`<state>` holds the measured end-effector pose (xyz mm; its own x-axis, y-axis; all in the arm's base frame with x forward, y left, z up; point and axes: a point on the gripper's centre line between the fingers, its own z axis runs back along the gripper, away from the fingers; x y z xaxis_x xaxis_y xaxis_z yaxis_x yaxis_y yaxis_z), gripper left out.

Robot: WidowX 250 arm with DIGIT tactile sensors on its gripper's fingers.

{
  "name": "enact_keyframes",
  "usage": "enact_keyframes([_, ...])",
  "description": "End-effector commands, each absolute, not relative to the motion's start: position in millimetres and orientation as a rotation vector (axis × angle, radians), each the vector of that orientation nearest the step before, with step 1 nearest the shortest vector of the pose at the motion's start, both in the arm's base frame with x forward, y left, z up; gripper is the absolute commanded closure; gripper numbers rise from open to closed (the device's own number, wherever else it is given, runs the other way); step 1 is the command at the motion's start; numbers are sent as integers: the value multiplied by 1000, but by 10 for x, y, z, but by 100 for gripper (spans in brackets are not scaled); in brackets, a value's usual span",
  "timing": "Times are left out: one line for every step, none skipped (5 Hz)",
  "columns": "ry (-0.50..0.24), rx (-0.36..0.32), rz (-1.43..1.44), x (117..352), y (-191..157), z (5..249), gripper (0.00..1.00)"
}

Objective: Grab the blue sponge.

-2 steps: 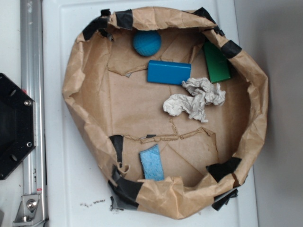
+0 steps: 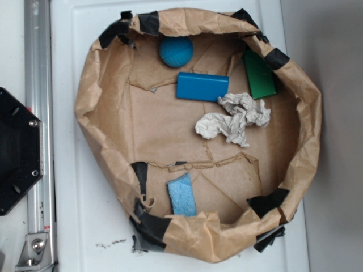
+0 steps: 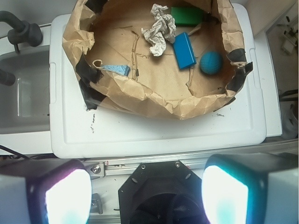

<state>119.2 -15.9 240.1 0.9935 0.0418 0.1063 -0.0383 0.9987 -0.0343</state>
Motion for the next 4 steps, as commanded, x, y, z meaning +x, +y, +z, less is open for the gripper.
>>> enact_keyframes([-218,-21,-185,2197,-11,2108,0])
enact_keyframes([-181,-66,-306,2704,64,1716,0])
enact_keyframes([-99,-91,-388,3003,59,1307,0])
enact_keyframes([-58,-74,-568,3094,-154,1011,0])
